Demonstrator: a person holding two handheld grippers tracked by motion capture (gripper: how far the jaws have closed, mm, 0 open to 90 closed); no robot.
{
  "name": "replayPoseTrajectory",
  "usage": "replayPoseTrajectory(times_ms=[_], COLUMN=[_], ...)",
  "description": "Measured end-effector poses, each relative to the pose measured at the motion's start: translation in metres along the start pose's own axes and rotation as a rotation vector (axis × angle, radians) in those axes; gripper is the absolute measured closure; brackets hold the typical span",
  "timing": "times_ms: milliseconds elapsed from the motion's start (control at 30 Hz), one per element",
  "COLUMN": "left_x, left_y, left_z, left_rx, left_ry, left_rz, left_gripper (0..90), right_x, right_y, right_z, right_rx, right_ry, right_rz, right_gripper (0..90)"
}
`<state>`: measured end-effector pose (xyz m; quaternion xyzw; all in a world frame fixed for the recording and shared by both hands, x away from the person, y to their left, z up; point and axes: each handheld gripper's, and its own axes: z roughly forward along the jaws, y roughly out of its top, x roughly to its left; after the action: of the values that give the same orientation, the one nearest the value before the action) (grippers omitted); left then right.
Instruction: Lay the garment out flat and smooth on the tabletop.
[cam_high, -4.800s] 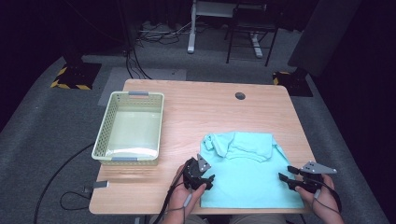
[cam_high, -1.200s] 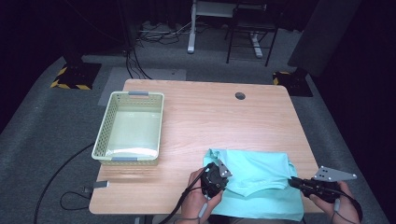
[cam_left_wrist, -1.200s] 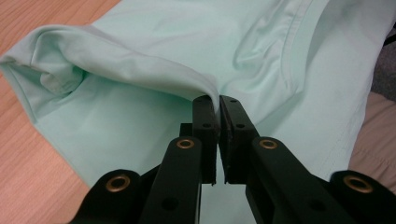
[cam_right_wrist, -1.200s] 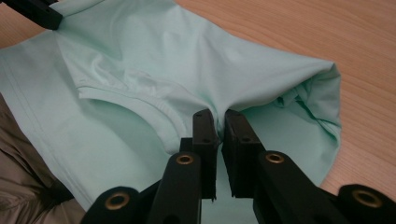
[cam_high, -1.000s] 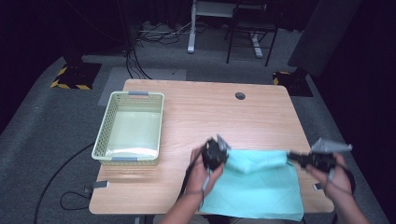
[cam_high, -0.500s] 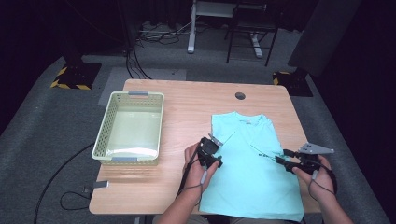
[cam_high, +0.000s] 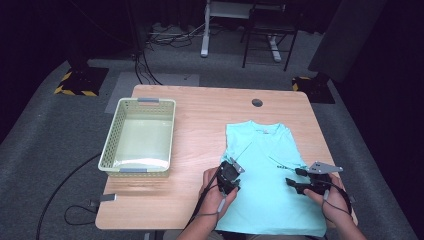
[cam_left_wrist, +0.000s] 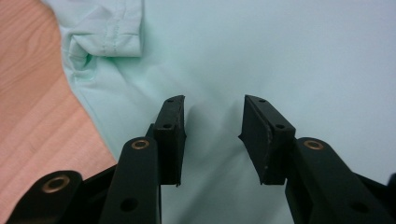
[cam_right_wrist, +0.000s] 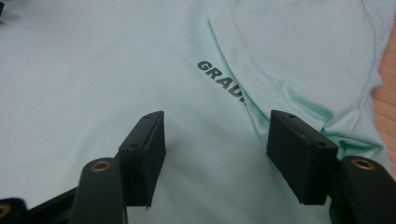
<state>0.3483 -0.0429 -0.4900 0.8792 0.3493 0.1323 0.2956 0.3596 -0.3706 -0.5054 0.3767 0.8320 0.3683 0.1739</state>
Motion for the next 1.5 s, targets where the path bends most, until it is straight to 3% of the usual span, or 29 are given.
replayPoseTrajectory(times_ms=[200,300,433,567,733,767,867,1167,1500], left_x=[-0.026,-0.034,-0.04,-0.044,-0.052,-0.052,-0.052,-0.054,-0.043], left_y=[-0.018,-0.023,-0.025,-0.028,-0.031,-0.031,-0.031,-0.025,-0.012], left_z=[-0.013,-0.017,-0.018,-0.021,-0.024,-0.024,-0.023,-0.021,-0.029], left_rx=[-0.008,-0.019,-0.022,-0.016,-0.012,-0.012,-0.019,-0.042,-0.079], left_ry=[-0.033,-0.012,0.001,-0.015,-0.019,-0.019,-0.006,0.013,0.031], left_rz=[0.038,0.056,0.062,0.053,0.075,0.075,0.065,0.046,0.021], left_gripper=[61.9,61.8,61.7,60.9,60.9,60.1,43.3,36.5,35.8], right_x=[0.003,0.005,0.008,0.012,0.019,0.019,0.019,0.018,0.017], right_y=[-0.013,-0.018,-0.02,-0.024,-0.031,-0.031,-0.032,-0.032,-0.031], right_z=[-0.012,-0.016,-0.018,-0.023,-0.031,-0.031,-0.032,-0.031,-0.03], right_rx=[-0.011,-0.023,-0.024,-0.023,-0.024,-0.024,-0.025,-0.027,-0.027], right_ry=[0.051,0.059,0.051,0.061,0.056,0.056,0.054,0.062,0.068], right_rz=[-0.045,-0.052,-0.051,-0.053,-0.047,-0.047,-0.045,-0.052,-0.057], right_gripper=[37.5,37.6,37.8,38.0,38.0,38.0,38.1,38.1,38.1])
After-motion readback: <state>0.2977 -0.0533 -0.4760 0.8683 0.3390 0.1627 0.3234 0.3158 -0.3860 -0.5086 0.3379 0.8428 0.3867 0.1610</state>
